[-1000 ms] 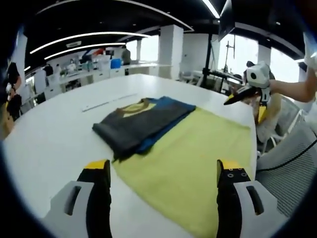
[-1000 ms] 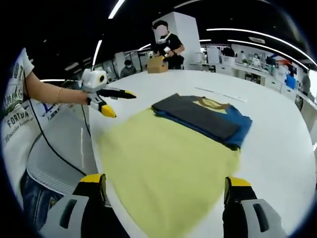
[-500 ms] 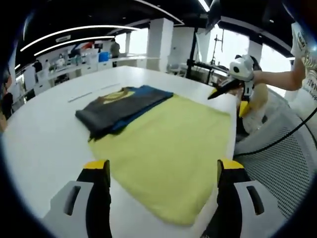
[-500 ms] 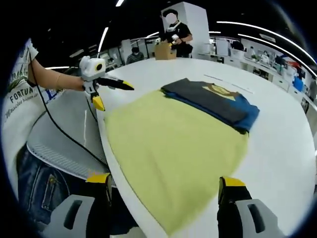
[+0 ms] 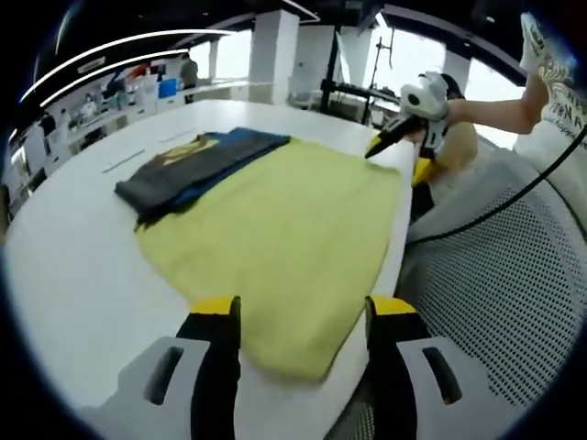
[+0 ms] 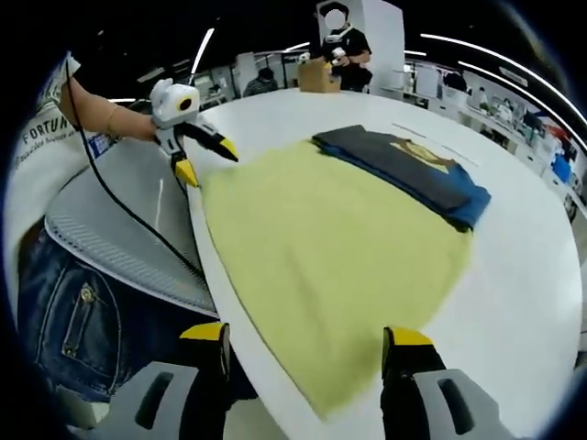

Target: Fold the garment on the visible template until the final outline fits inside the template.

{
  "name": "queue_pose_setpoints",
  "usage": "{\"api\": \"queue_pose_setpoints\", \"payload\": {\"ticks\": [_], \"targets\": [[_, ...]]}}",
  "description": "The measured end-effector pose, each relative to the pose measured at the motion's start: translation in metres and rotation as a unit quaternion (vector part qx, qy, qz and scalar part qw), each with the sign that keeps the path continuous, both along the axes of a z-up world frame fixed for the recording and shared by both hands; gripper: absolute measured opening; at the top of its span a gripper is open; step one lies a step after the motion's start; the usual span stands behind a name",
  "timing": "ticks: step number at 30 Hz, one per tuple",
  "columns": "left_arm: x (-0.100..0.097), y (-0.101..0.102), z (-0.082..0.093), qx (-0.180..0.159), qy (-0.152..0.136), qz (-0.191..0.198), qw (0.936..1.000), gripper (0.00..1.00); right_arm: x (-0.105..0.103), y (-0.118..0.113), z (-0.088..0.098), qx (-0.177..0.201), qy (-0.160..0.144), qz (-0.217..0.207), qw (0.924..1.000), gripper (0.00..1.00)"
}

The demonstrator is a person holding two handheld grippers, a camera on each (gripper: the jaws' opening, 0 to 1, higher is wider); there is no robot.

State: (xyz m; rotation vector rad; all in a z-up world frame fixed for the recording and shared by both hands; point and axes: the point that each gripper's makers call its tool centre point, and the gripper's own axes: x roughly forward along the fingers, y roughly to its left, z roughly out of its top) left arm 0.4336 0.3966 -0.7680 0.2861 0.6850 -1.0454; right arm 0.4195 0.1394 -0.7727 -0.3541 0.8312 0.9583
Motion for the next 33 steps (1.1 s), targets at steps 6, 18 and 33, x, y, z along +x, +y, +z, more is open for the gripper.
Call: {"api": "queue_pose_setpoints", "payload": {"ticks": [6, 18, 33], "targets": [[-0.01, 0.002, -0.008, 0.027, -0.009, -0.026, 0.9993, 0.41, -0.004, -0.006, -0.009, -0.03, -0.01, 0.021, 0.9993, 0.54], [-0.015, 0.007, -0.016, 0.061, -0.013, -0.041, 0.9972, 0.31, -0.007, -0.015, -0.018, -0.067, -0.015, 0.036, 0.997, 0.41], [-0.005, 0.011, -0.018, 0.072, -0.024, -0.013, 0.997, 0.11, 0.001, -0.019, -0.017, -0.069, -0.023, 0.028, 0.9969, 0.18]]}}
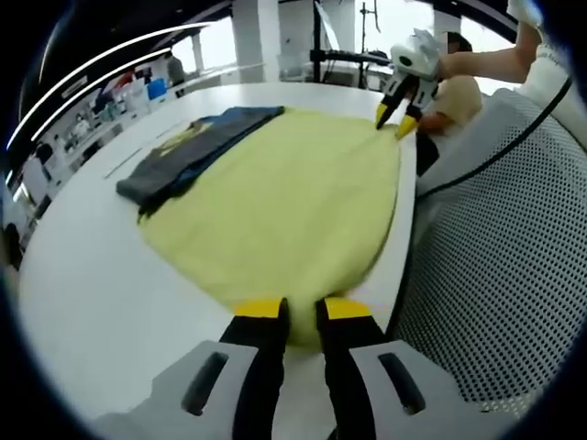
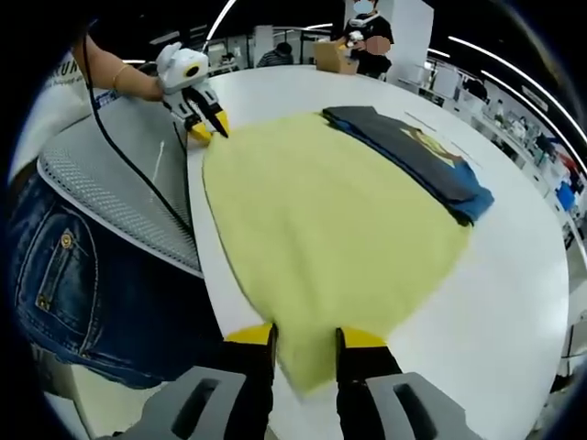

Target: Fold the garment on the visible template until the final outline fits inside the template.

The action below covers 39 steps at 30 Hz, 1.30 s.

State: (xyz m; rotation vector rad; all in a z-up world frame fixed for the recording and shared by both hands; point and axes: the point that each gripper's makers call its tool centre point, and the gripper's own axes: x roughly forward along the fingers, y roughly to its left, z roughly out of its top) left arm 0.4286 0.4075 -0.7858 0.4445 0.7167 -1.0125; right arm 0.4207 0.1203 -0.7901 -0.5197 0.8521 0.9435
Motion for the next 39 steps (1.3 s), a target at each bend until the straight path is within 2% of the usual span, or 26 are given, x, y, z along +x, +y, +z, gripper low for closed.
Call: {"api": "queue_pose_setpoints", "payload": {"ticks": [3, 5, 12, 17, 20, 29, 34, 39], "targets": [[0.002, 0.001, 0.0, -0.003, -0.001, 0.007, 1.0, 0.08, 0.007, -0.005, 0.0, 0.0, -0.01, -0.014, 0.9998, 0.06], [0.002, 0.0, 0.0, -0.002, 0.0, 0.008, 1.0, 0.03, 0.008, -0.005, 0.0, 0.005, -0.009, -0.017, 0.9998, 0.05], [0.005, 0.001, 0.002, -0.01, 0.005, 0.018, 0.9998, 0.0, 0.006, -0.004, 0.003, 0.012, -0.008, -0.013, 0.9998, 0.0], [0.004, 0.003, 0.009, -0.023, 0.007, 0.027, 0.9993, 0.0, 0.003, -0.005, 0.011, 0.022, -0.008, -0.021, 0.9995, 0.0], [0.001, 0.004, 0.009, -0.025, 0.021, 0.034, 0.9989, 0.0, -0.002, -0.004, 0.014, 0.03, -0.003, -0.021, 0.9993, 0.0], [-0.009, 0.006, 0.018, -0.036, 0.028, 0.044, 0.998, 0.0, -0.017, 0.0, 0.017, 0.039, 0.009, -0.016, 0.9991, 0.0], [-0.015, 0.008, 0.021, -0.05, 0.06, 0.069, 0.9946, 0.0, -0.023, 0.001, 0.02, 0.042, 0.014, -0.014, 0.9989, 0.0], [-0.019, 0.009, 0.024, -0.06, 0.069, 0.078, 0.9927, 0.0, -0.03, 0.003, 0.023, 0.046, 0.021, -0.01, 0.9987, 0.0]]}}
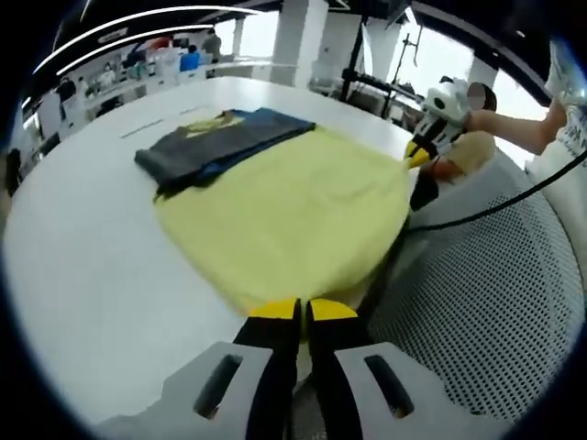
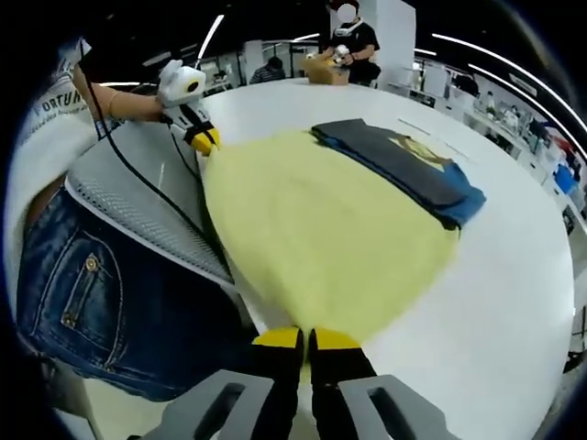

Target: Fold the garment on the visible template until the final outline fits inside the template.

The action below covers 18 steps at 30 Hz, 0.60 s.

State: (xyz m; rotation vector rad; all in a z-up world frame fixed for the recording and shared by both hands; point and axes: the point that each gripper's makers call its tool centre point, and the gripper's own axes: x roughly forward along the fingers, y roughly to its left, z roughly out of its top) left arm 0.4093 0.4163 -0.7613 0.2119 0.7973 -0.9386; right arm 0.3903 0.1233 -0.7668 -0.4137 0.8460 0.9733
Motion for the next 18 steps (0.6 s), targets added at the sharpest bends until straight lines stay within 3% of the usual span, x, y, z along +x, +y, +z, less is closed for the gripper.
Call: {"api": "queue_pose_setpoints", "payload": {"ticks": [18], "targets": [[-0.022, 0.008, 0.012, -0.01, 0.021, -0.01, 0.9997, 0.0, -0.023, 0.004, 0.014, 0.013, 0.032, 0.026, 0.9991, 0.0]]}}
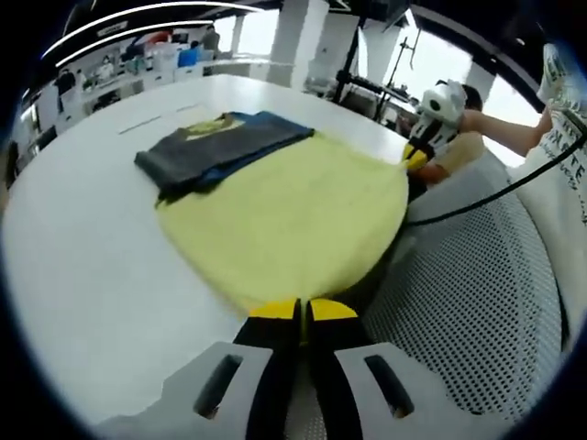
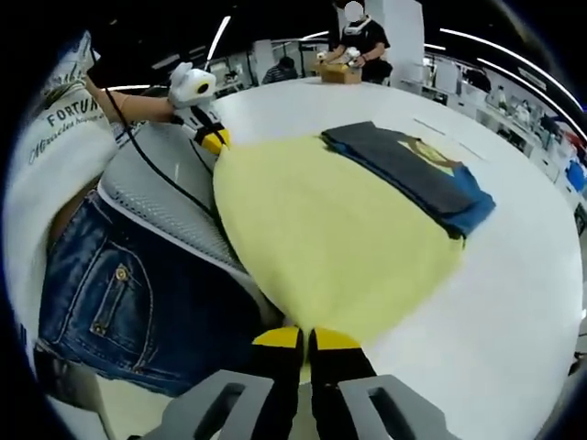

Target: Fold the garment on the visible template until the final outline fits inside the template.

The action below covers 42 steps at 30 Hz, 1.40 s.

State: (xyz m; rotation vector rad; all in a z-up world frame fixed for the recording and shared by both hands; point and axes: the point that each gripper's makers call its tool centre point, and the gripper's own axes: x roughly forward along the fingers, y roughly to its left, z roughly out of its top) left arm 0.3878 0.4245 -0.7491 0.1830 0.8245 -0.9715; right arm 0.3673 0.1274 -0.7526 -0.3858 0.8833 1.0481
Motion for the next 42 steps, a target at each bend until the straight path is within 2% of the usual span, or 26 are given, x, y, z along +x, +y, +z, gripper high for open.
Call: {"api": "queue_pose_setpoints", "payload": {"ticks": [8, 12, 17, 27, 42], "targets": [[-0.008, 0.005, 0.007, -0.005, 0.011, -0.012, 0.9999, 0.0, -0.009, 0.005, 0.011, 0.003, 0.011, 0.019, 0.9998, 0.0], [-0.007, 0.003, 0.011, -0.011, 0.015, -0.008, 0.9998, 0.0, -0.005, 0.005, 0.015, -0.001, 0.005, 0.022, 0.9997, 0.0], [0.001, -0.001, 0.021, -0.013, 0.007, -0.011, 0.9998, 0.0, 0.005, 0.004, 0.021, -0.004, -0.009, 0.021, 0.9997, 0.0], [0.032, -0.006, 0.048, -0.012, -0.037, -0.011, 0.9992, 0.0, 0.04, 0.001, 0.035, -0.01, -0.054, 0.012, 0.9984, 0.0], [0.083, -0.01, 0.071, -0.01, -0.085, -0.015, 0.9962, 0.0, 0.089, -0.001, 0.055, -0.032, -0.115, 0.004, 0.9929, 0.0]]}}
